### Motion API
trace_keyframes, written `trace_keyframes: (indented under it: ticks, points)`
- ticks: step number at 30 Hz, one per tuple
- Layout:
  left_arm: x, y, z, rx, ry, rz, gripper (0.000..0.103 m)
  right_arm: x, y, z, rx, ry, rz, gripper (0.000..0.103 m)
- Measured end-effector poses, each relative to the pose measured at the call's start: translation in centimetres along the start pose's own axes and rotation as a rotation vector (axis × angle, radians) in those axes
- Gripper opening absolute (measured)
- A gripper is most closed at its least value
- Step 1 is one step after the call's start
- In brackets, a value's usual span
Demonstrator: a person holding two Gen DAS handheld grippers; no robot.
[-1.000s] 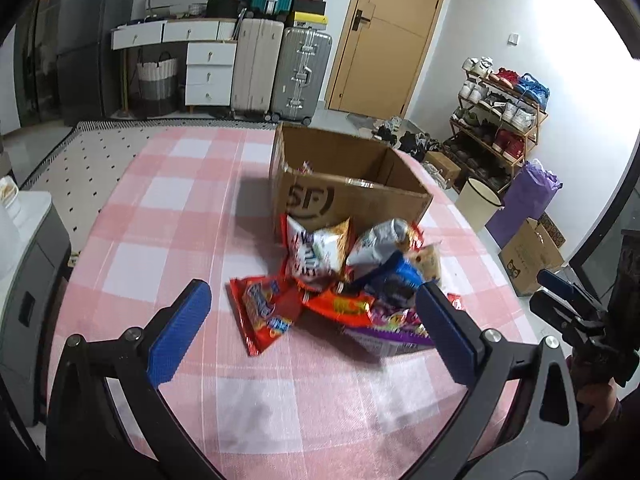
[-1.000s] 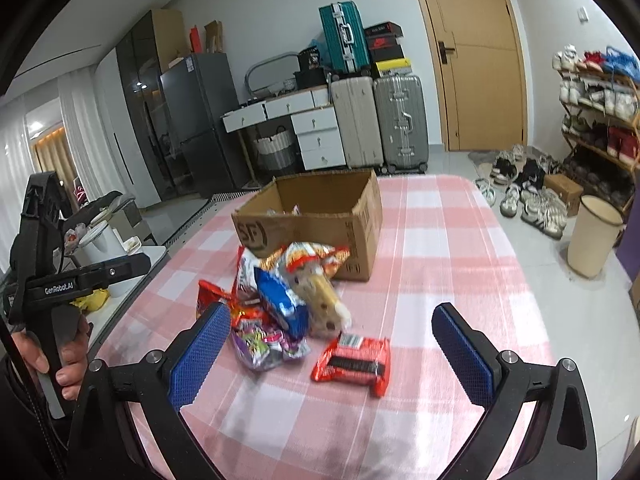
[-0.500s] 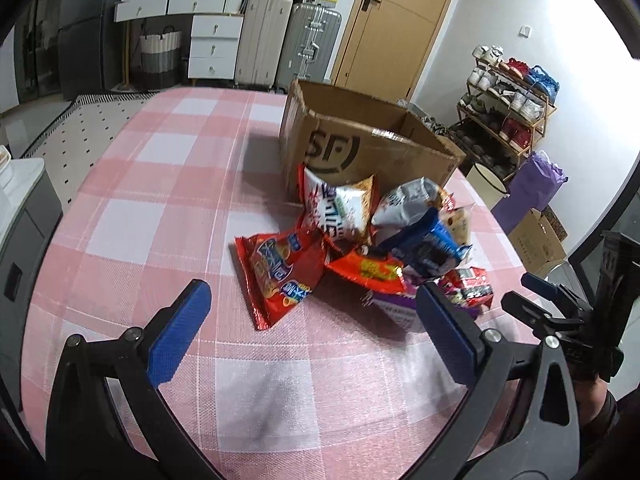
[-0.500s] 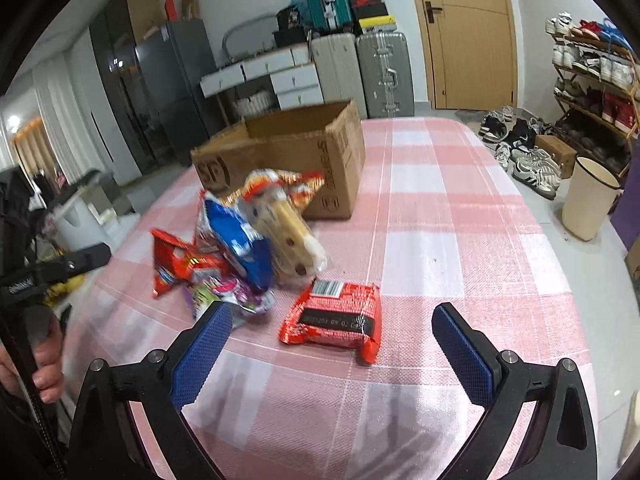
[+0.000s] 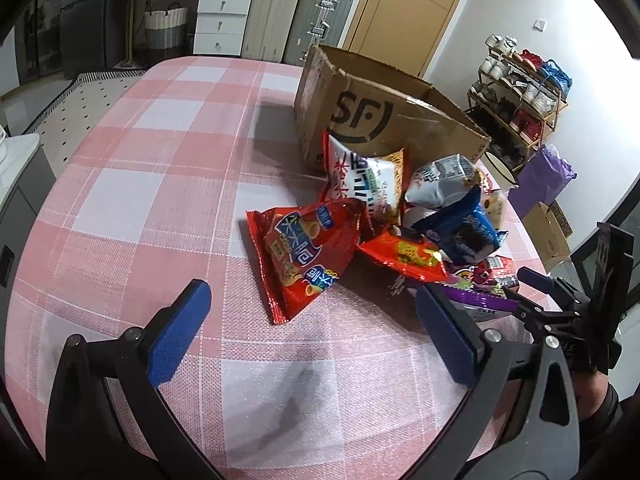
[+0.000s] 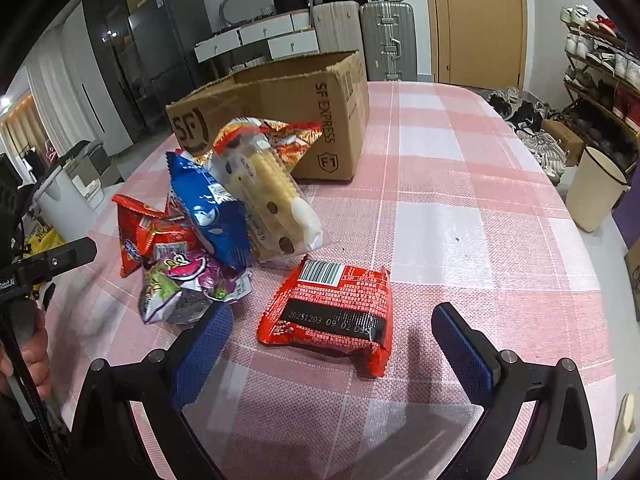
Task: Organize snacks
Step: 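Grasp the red-black wafer pack with the right gripper, then grasp the red chip bag with the left gripper while the right gripper holds the wafer pack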
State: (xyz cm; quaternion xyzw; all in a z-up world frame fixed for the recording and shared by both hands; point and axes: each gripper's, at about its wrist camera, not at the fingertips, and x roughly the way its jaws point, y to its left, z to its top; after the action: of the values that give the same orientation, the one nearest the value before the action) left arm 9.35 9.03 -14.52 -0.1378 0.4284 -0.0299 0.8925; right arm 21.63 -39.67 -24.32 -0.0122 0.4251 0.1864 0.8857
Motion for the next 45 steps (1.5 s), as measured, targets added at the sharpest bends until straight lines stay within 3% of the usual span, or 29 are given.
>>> trace_keyframes:
  ticks: [3,6,8,11,13,15,38,45]
  points:
    - [0.3,0.3,-0.1,-0.006,0.01,0.002,0.102,0.7,0.1,0.2,-0.009,0.016,-0.011,0.099]
    - [0.7,0.6,-0.1,-0.014,0.016,0.003,0.102,1.6,0.3,0.3,-0.02,0.043,-0.01,0.081]
    - [0.8,0.9,-0.1,-0.019,0.017,0.006,0.102,1.8,0.4,0.3,-0.034,0.043,-0.017,0.078]
    - [0.8,1.3,-0.1,-0.026,0.019,0.009,0.102,1.9,0.5,0.3,-0.058,0.042,-0.038,0.065]
    - [0.7,1.5,-0.2,-0.028,0.017,0.013,0.102,1.8,0.1,0.3,-0.04,0.037,-0.026,0.055]
    - [0.6,1.6,-0.3,-0.034,0.017,0.015,0.102,1.4,-0.6,0.3,-0.004,0.033,0.002,0.051]
    - [0.3,0.7,-0.9,-0.021,0.056,0.064,0.102,-3.0,-2.2,-1.1,0.074,-0.087,0.139,0.05]
    - [1.5,0.6,-0.4,-0.033,0.067,0.093,0.102,-3.0,-3.0,-1.7,0.09,-0.09,0.139,0.05]
